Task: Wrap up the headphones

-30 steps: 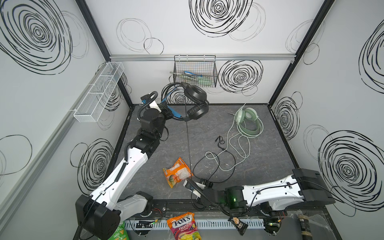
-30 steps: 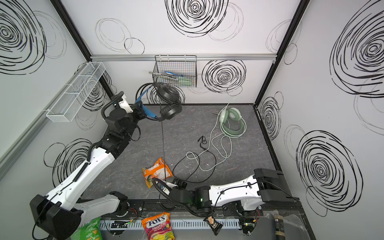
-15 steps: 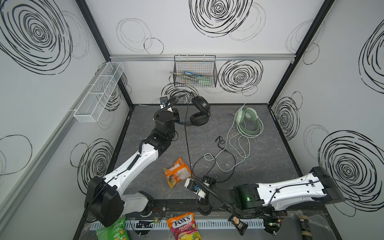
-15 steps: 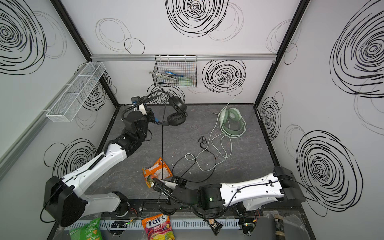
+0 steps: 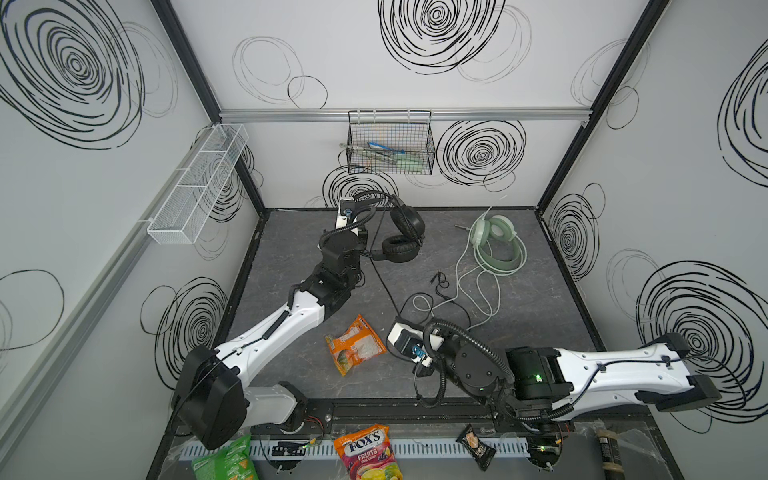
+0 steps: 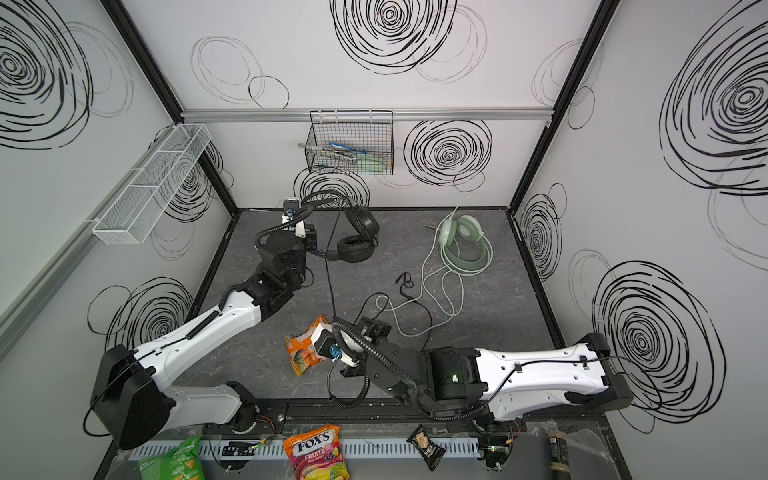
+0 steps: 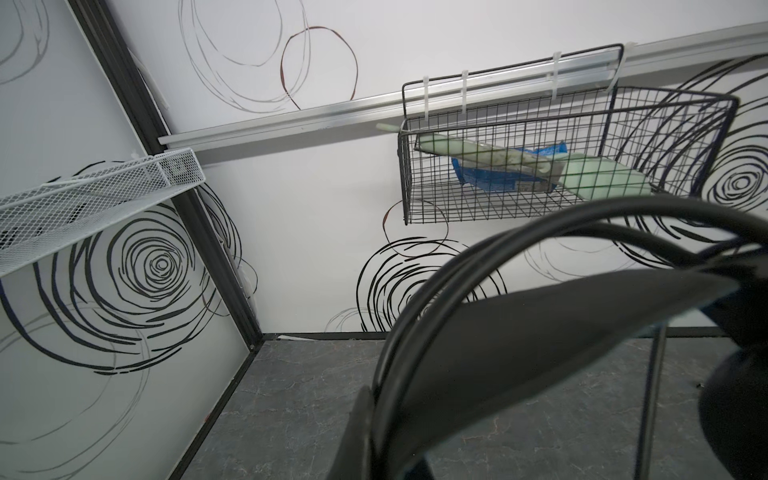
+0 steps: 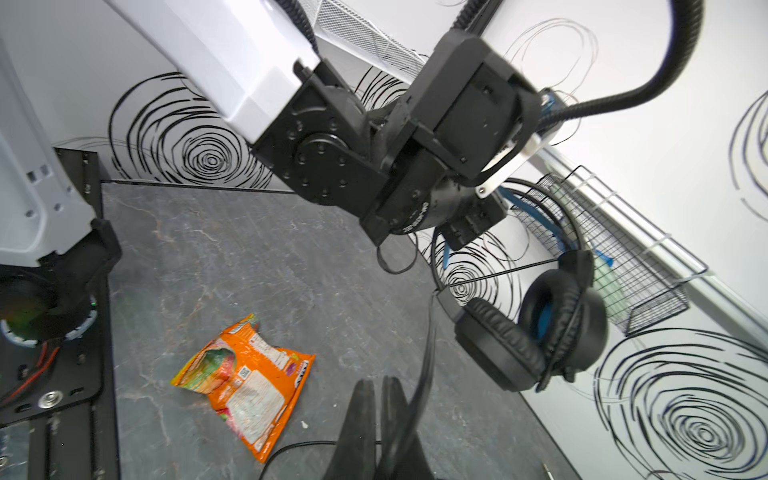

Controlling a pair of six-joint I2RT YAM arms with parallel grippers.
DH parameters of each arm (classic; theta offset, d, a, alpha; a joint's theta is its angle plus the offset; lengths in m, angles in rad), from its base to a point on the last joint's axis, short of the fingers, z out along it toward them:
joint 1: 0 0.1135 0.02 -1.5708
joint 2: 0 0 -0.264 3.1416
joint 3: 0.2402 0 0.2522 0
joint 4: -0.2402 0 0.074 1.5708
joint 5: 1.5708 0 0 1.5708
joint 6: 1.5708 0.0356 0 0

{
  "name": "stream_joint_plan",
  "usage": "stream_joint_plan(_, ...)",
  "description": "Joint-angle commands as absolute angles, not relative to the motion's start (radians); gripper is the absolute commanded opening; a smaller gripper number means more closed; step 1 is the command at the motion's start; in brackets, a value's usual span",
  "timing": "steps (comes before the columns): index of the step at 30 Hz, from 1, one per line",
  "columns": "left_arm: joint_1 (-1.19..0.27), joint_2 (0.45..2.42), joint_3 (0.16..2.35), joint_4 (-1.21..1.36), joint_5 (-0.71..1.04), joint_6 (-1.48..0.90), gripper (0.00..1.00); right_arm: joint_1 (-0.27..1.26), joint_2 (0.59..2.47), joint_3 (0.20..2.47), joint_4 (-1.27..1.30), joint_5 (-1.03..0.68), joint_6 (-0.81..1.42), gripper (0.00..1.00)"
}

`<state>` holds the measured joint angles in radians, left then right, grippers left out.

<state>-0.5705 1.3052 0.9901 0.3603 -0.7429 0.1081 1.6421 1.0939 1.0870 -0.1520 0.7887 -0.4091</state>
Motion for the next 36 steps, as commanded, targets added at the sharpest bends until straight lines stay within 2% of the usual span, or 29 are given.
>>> stream_joint_plan(1, -0.596, 1.294, 1.014, 0.378, -0.774, 0.100, 0.00, 1.628, 1.075, 1.143, -0.154, 0.865, -0.513, 0.00)
stream_joint_plan(9, -0.627, 1.260, 1.038, 0.187, -0.783, 0.067, 0.00, 1.556, 1.026, 1.171, -0.163, 0.940, -0.596, 0.00)
stream_joint_plan(22, -0.765, 1.201, 1.081, 0.016, -0.894, 0.252, 0.00, 1.398, 1.019, 1.152, -0.117, 0.899, -0.662, 0.00)
stream_joint_plan(28, -0.804, 1.140, 1.110, -0.184, -0.813, 0.189, 0.00, 1.349, 0.992, 1.125, -0.111, 0.868, -0.656, 0.00)
stream_joint_plan(36, -0.872, 1.027, 1.055, -0.294, -0.714, 0.131, 0.00, 1.294, 0.989, 1.106, -0.114, 0.818, -0.618, 0.00)
